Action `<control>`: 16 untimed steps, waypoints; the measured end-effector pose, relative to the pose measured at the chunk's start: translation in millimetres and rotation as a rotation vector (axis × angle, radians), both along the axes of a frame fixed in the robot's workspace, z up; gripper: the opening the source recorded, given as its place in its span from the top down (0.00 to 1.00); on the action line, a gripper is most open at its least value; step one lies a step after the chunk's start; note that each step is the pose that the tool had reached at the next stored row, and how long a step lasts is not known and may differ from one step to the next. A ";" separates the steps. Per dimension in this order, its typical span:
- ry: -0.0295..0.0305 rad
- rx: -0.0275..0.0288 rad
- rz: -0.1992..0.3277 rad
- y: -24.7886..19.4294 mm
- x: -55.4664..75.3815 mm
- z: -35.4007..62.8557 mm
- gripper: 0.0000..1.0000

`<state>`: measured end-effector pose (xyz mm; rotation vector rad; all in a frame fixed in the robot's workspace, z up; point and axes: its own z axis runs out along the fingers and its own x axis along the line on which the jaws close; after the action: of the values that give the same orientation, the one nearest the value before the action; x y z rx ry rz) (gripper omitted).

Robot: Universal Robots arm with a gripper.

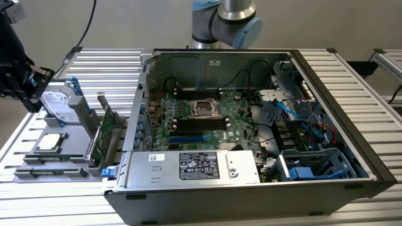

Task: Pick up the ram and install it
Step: 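Reach for the ram, then pick up the ram and move it above insertion slot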

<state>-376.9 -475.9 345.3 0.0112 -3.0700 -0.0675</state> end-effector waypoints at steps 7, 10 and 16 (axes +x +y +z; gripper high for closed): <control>0.0001 0.0000 0.000 0.0 0.0 0.0 0.89; 0.0001 -0.0001 0.000 0.0 0.0 0.1 0.89; 0.0001 0.0000 0.000 0.0 0.0 0.0 0.89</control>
<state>-376.9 -475.9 345.3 0.0112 -3.0700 -0.0675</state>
